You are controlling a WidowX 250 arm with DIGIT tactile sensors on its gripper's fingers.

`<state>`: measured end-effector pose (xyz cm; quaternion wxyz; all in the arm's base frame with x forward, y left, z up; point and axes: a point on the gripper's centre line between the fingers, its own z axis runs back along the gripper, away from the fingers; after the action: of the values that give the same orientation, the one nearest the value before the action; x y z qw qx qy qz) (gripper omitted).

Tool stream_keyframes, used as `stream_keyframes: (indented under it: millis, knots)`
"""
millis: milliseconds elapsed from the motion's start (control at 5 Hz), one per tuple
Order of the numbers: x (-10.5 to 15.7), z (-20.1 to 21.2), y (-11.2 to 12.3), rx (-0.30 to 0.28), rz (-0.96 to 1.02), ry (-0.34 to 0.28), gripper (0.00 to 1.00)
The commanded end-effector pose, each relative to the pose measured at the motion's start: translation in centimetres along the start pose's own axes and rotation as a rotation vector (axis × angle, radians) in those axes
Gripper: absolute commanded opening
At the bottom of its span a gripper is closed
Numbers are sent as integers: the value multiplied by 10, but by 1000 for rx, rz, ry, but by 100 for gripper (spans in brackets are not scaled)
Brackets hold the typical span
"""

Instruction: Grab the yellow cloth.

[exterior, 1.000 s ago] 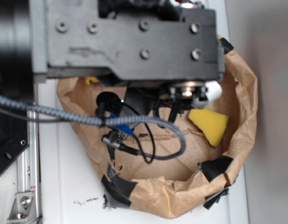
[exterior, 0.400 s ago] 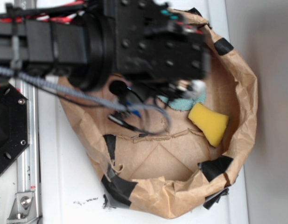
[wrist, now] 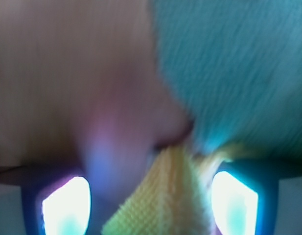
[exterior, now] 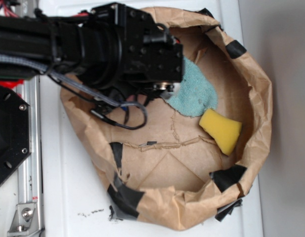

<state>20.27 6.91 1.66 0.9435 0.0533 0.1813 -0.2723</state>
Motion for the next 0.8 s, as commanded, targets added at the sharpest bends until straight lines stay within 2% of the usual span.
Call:
stream_keyframes:
  millis: [0,200,400,600]
  knots:
    - [-11,-7,7,-9,118,-1,0]
    - [-8,11,-1,14,110,-55,0]
    - [13,73,-26,61,80,-251,0]
    - [23,137,-46,39,150,-392,0]
